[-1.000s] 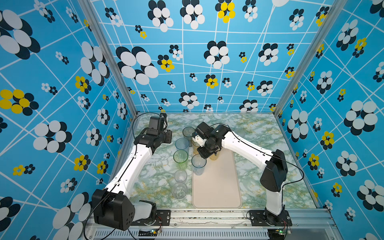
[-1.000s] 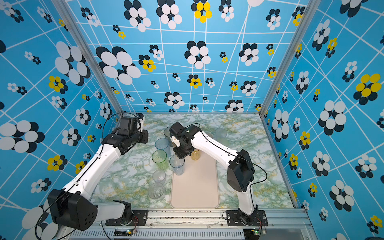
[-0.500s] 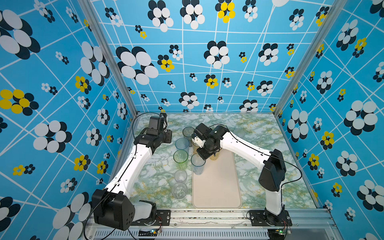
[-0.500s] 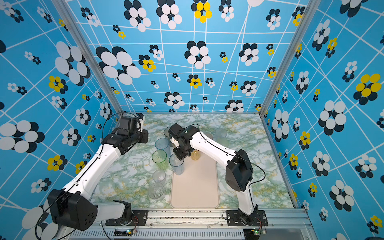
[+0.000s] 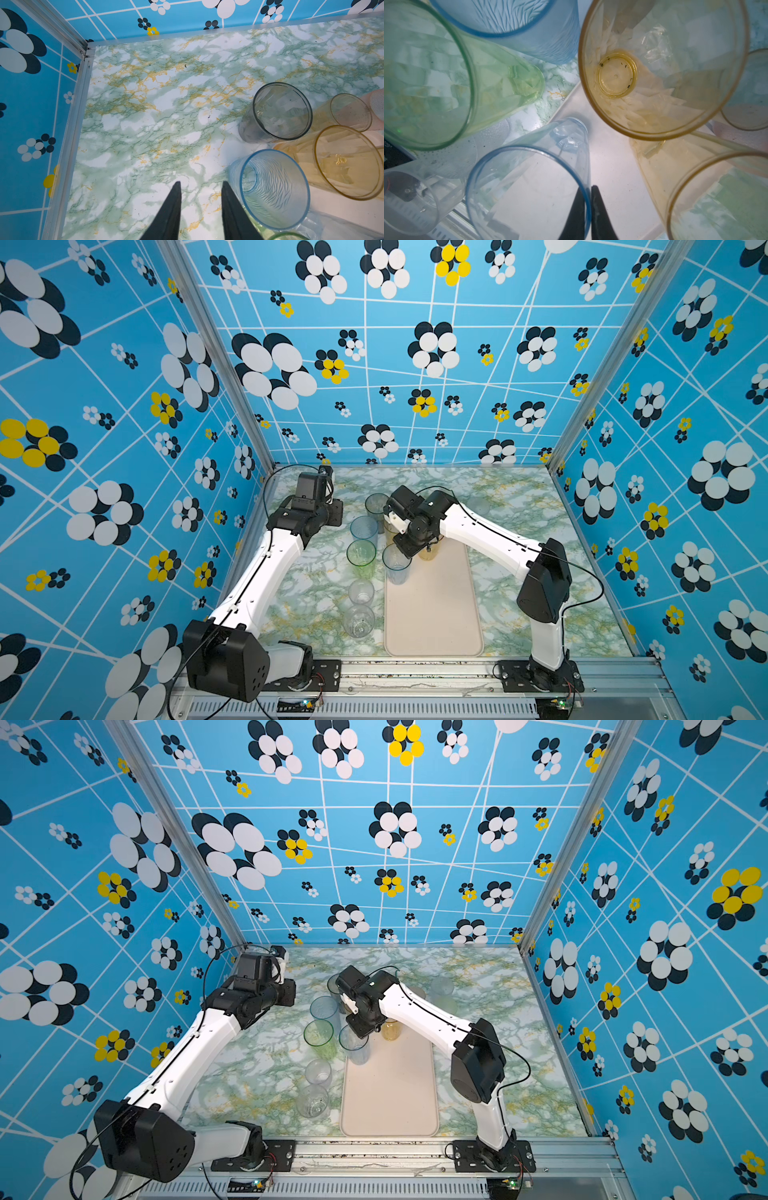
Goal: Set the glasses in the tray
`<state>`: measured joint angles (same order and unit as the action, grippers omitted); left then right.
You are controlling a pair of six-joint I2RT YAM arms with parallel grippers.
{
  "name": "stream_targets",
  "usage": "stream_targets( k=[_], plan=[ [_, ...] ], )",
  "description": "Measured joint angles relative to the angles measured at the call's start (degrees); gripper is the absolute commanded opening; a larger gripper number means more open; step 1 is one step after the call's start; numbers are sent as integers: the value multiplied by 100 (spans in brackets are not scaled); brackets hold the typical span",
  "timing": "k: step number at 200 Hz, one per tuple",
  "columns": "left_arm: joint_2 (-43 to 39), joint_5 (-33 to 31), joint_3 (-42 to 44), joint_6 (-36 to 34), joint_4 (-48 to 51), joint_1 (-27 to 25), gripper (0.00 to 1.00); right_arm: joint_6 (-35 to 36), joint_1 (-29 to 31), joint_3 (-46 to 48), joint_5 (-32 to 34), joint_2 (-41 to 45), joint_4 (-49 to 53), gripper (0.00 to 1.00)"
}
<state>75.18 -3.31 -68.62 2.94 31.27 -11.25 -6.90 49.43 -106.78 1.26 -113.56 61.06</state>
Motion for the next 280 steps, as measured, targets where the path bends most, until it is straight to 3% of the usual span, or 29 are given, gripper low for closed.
stream_targets(
  k=[165,211,280],
  plan=[
    [0,33,0,0,2,0,35,-48,-286,2,-374,-94,-181,10],
    [0,33,0,0,2,0,35,-122,-308,46,-481,-96,-201,22],
    [0,33,0,2,7,0,33,-149,-308,131,-481,-94,-361,26]
  ],
)
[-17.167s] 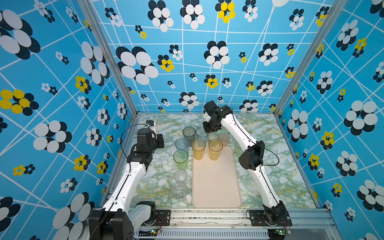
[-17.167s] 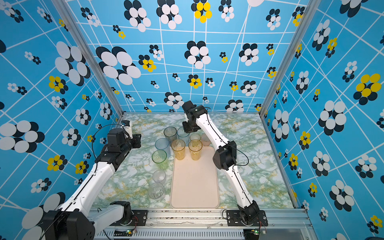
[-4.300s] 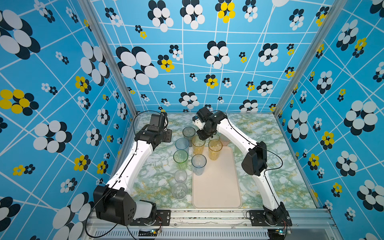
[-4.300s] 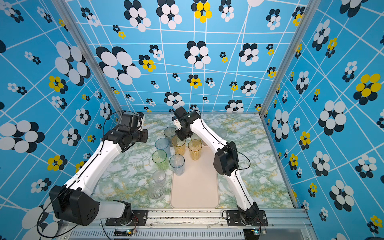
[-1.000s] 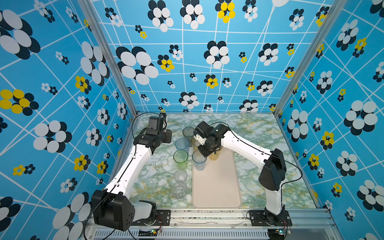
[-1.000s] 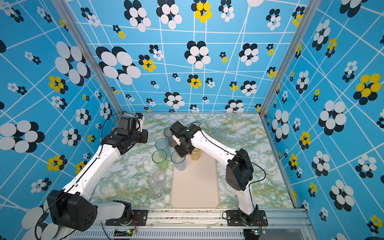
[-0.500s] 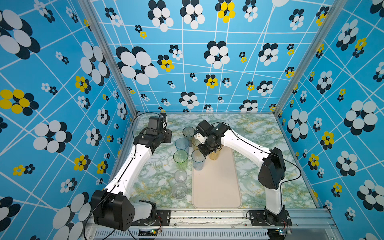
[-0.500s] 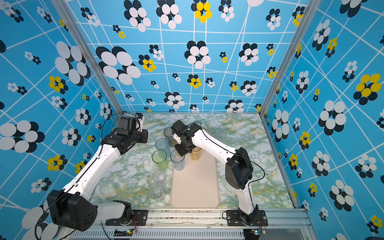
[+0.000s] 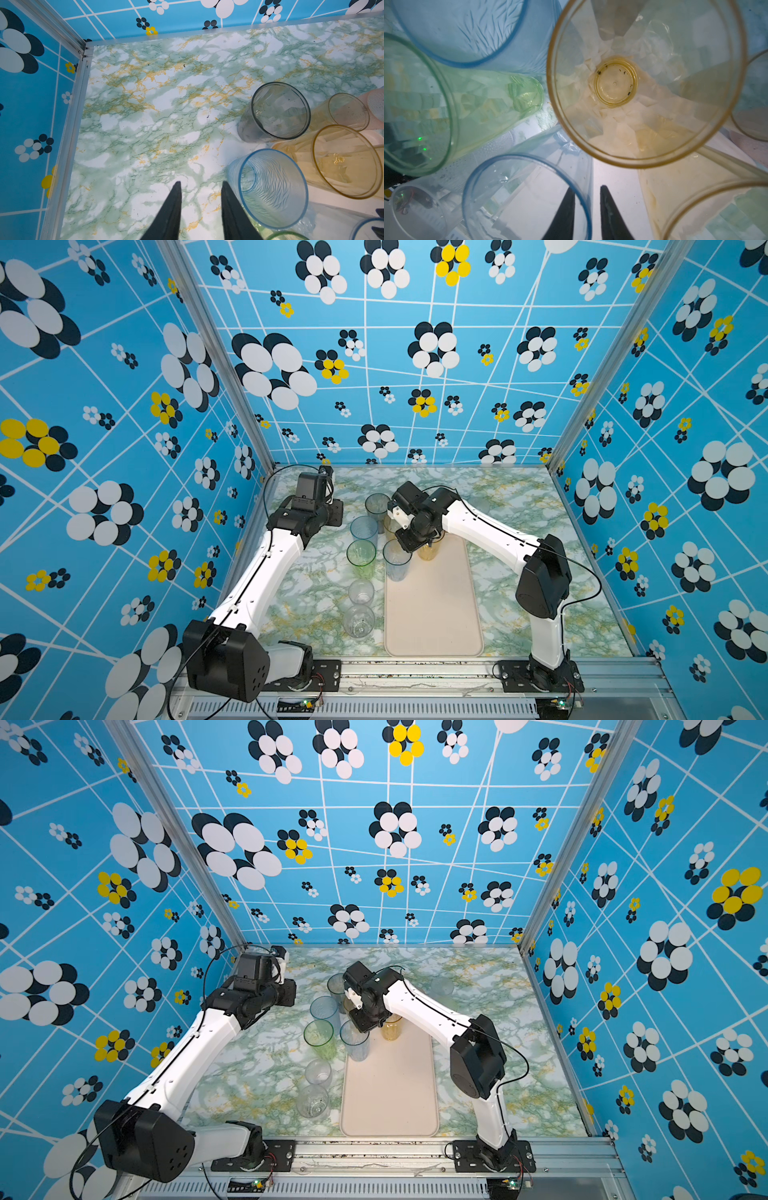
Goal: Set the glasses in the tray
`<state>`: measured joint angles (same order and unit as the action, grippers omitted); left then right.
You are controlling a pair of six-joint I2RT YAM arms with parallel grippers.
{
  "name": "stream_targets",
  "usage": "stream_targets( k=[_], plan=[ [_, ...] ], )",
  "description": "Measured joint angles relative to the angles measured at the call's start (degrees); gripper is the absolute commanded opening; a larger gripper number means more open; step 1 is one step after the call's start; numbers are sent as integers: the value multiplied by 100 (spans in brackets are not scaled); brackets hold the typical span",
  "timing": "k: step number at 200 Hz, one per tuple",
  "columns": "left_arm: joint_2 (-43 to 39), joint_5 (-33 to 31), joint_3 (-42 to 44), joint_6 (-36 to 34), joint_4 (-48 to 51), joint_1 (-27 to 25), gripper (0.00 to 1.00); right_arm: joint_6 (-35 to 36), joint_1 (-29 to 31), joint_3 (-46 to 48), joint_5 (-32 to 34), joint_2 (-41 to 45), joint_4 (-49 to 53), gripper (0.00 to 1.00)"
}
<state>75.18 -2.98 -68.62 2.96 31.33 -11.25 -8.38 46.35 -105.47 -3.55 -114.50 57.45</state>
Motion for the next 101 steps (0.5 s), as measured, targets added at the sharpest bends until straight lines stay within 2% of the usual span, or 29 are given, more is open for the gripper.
stream_targets(
  k=[50,101],
  plan=[
    [-87,-37,0,2,175,-125,32,0,0,155,238,507,-111,28],
    [-284,-155,-72,74,791,-516,33,-4,-87,828,516,1982,-555,35]
  ],
)
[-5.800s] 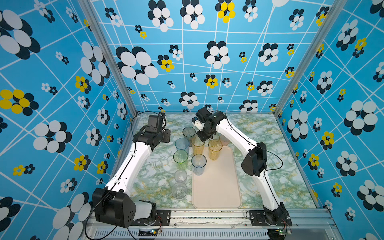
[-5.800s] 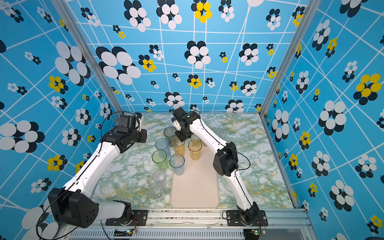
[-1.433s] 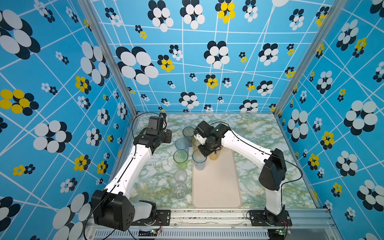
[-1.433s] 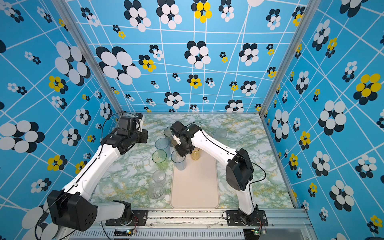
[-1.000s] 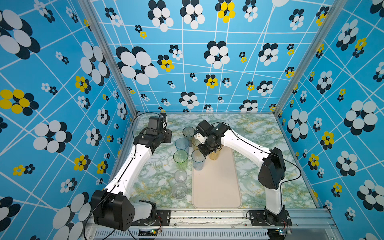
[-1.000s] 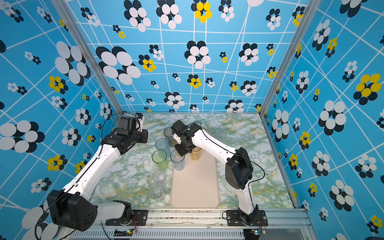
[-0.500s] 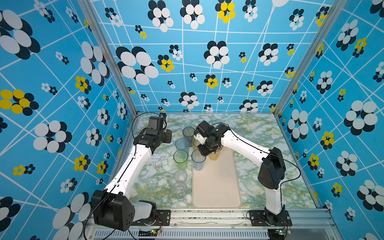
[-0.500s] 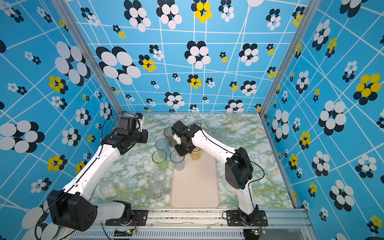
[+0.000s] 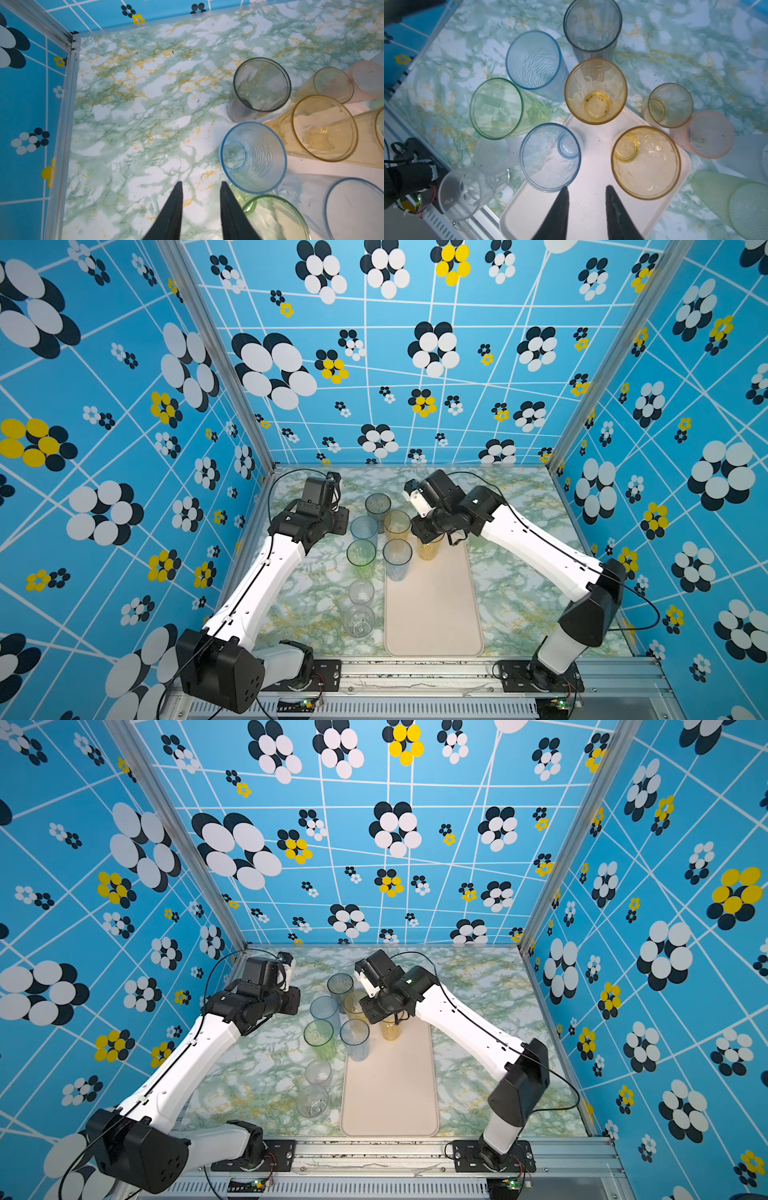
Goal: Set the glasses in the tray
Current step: 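Draw the right arm back while the left gripper reaches to the green-rimmed glass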
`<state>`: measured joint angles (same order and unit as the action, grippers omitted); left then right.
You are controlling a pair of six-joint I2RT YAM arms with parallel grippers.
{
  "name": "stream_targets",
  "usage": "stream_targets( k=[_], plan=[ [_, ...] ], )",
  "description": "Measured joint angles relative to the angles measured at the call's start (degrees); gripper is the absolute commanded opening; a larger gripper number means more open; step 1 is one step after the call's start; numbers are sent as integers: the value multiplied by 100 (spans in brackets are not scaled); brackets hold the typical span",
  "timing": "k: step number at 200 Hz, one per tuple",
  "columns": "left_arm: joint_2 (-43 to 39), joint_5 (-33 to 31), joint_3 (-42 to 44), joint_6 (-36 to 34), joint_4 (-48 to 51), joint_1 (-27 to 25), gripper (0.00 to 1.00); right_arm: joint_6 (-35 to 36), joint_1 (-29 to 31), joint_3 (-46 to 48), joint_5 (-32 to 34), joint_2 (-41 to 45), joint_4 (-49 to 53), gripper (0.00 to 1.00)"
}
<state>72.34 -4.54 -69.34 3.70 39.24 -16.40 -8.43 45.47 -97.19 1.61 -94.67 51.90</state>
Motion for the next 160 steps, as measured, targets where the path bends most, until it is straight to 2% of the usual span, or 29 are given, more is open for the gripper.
stream_targets(
  k=[31,70,160],
  plan=[
    [-70,142,-122,190,463,-118,33,-101,-422,876,0,837,-439,38],
    [-63,361,-129,422,909,-243,32,-192,-750,1615,-50,1163,-625,38],
    [262,758,-107,728,1353,-341,28,-216,-855,1902,-170,1425,-848,38]
  ],
)
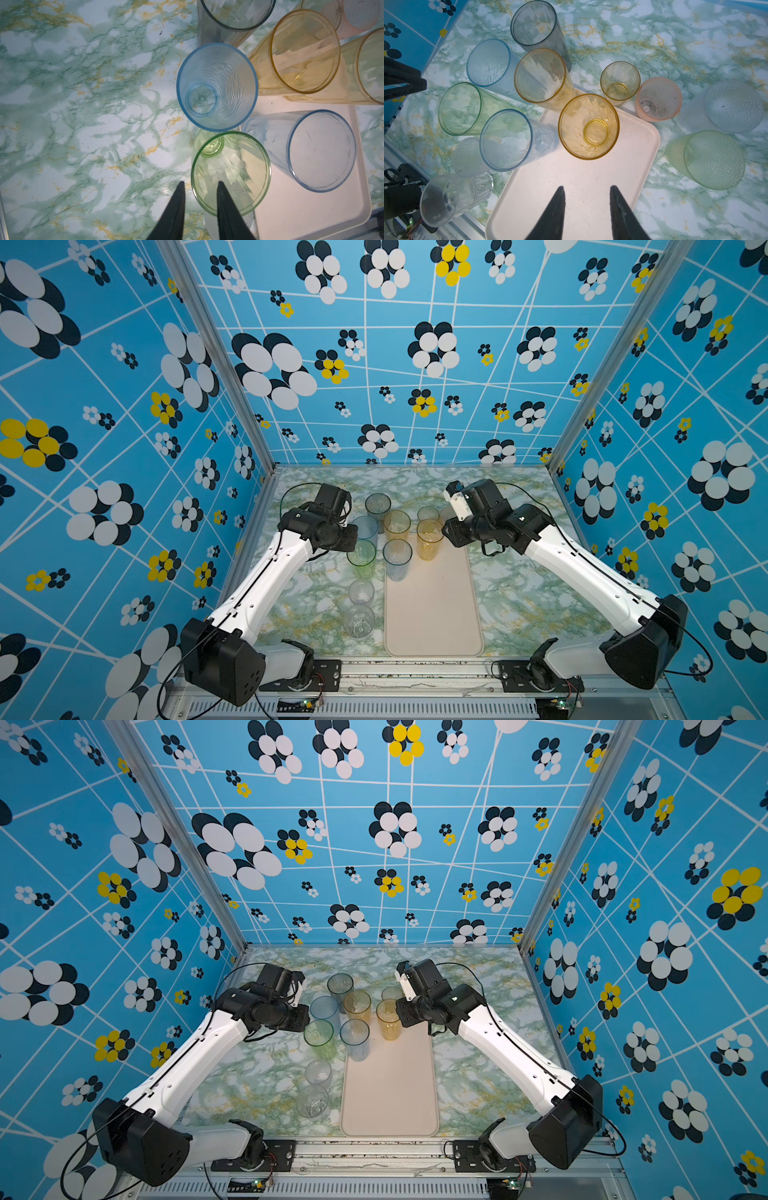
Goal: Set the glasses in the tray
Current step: 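Draw the right arm back while the left gripper reaches to the green-rimmed glass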
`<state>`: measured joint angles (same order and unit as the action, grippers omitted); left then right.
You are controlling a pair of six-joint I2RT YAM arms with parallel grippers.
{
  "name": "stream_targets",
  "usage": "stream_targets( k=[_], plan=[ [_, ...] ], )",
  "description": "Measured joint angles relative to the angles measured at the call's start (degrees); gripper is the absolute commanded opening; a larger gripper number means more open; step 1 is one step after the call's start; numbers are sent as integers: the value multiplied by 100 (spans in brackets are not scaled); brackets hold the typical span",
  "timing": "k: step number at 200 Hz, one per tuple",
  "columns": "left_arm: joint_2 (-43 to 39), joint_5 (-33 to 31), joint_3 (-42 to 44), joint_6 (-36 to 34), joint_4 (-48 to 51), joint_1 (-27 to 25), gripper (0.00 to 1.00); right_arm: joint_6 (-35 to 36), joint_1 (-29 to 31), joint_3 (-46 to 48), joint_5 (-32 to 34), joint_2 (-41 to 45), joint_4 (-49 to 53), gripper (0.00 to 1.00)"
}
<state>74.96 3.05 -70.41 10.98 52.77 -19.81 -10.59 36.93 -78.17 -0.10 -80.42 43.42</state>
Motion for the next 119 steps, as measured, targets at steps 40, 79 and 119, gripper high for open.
stream_targets(
  k=[40,79,119],
  plan=[
    [127,-2,111,22,48,-11,27,0,0,9,-44,0,-44,38],
    [330,0,212,22,57,-15,26,-17,0,98,-46,2,-52,38],
    [431,-2,247,22,57,-20,23,-44,0,129,-46,50,-63,38]
  ],
)
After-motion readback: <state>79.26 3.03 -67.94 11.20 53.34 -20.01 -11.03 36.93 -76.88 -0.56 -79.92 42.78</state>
